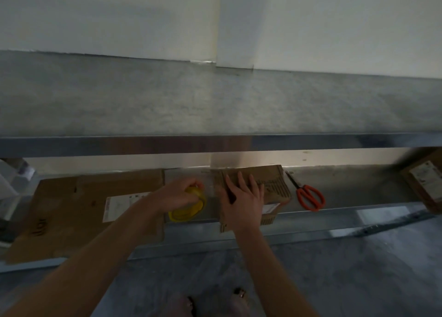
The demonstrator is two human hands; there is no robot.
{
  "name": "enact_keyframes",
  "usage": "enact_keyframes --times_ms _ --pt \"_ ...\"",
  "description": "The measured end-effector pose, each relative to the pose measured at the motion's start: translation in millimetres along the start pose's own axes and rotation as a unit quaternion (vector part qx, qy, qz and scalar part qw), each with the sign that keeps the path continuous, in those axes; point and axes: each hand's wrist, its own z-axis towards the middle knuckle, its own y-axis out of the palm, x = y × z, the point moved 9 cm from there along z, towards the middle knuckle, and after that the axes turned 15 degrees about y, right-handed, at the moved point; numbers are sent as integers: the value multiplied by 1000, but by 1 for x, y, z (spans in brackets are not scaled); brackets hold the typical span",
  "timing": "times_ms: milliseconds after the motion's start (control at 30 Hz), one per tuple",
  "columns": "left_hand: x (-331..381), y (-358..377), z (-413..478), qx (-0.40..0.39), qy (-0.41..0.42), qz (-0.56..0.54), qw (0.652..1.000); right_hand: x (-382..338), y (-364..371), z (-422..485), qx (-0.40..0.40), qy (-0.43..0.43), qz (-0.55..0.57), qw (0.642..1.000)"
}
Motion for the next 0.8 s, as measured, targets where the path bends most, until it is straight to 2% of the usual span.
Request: enact_keyframes --times_ms 233,367,533,800 --pt "-23 -14 -5 -8 -9 45 999 4 2 1 28 -4 -2 1000" --pt "-40 -25 -14 18 -19 20 999 5 1 0 60 -26 6 998" --pt "-34 -11 -14 17 11 16 1000 1 -1 -1 79 -33 -1 996" --pt "-23 -2 -18 42 19 -17 999 -5 -2 3 76 21 12 997"
